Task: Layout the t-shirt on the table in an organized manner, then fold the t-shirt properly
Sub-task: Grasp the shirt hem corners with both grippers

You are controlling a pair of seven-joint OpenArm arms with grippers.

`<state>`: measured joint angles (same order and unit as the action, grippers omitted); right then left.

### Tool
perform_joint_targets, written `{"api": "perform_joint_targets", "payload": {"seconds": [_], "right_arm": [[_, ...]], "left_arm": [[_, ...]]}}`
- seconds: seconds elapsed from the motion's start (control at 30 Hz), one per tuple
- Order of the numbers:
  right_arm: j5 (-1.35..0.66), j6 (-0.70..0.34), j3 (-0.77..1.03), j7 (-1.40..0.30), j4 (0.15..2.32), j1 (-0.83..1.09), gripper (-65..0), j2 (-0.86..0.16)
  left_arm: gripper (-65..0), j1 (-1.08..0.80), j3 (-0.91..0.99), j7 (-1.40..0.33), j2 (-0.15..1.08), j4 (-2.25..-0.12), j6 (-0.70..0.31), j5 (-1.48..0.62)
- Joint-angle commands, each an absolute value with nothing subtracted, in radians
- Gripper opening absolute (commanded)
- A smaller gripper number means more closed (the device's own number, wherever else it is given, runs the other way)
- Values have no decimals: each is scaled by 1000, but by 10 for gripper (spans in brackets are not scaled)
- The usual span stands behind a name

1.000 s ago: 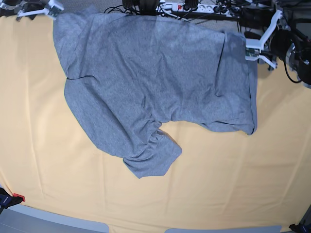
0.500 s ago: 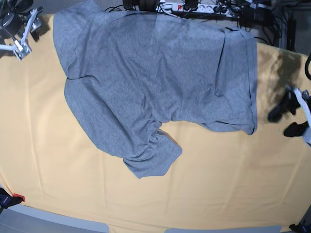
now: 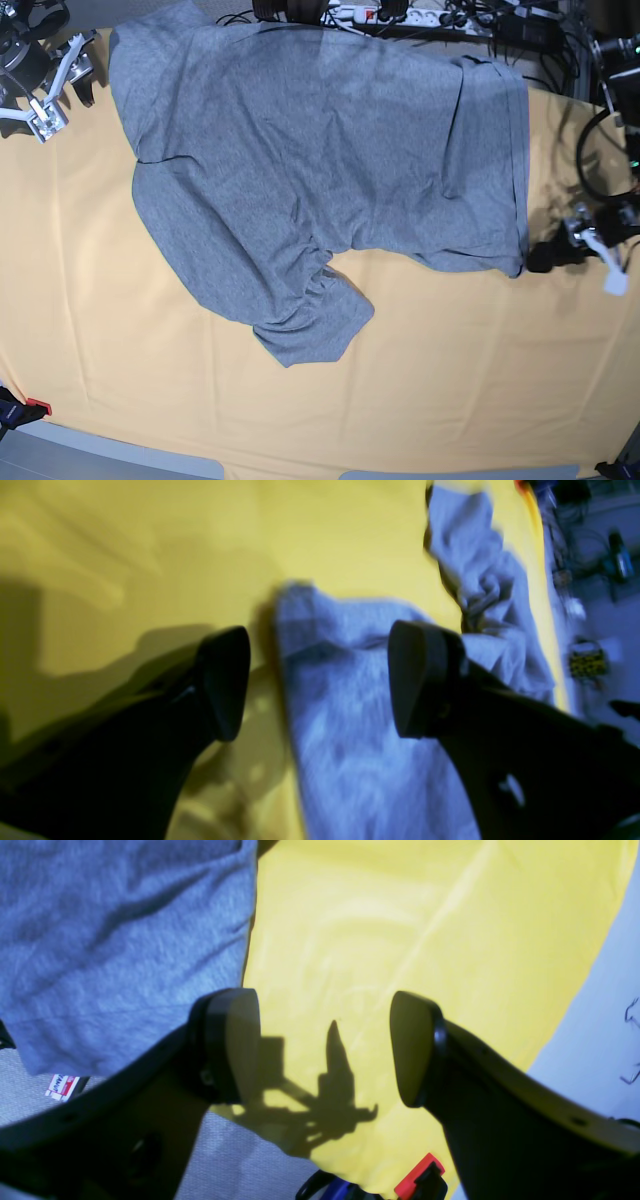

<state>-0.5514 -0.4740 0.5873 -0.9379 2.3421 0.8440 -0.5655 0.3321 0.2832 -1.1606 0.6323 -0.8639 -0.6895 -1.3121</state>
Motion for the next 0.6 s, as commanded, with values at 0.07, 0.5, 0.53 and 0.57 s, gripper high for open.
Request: {"api": "perform_joint_targets", "payload": {"seconds": [0.07, 0.5, 0.53, 0.57], "right_arm": [[-554, -471, 597, -924, 2356, 847, -228, -579], [-612, -445, 595, -760, 2342, 740, -232, -579], [-640, -445, 595, -763, 2305, 688, -232, -578], [-667, -446, 594, -764, 2265, 634, -232, -577]], "left_arm": [[-213, 420, 207, -1143, 607, -794, -698, -1313], [-650, 511, 85, -1189, 521, -751, -698, -1291], [-650, 520, 86, -1190, 523, -751, -698, -1292], [-650, 532, 86, -1194, 525, -751, -698, -1291]]}}
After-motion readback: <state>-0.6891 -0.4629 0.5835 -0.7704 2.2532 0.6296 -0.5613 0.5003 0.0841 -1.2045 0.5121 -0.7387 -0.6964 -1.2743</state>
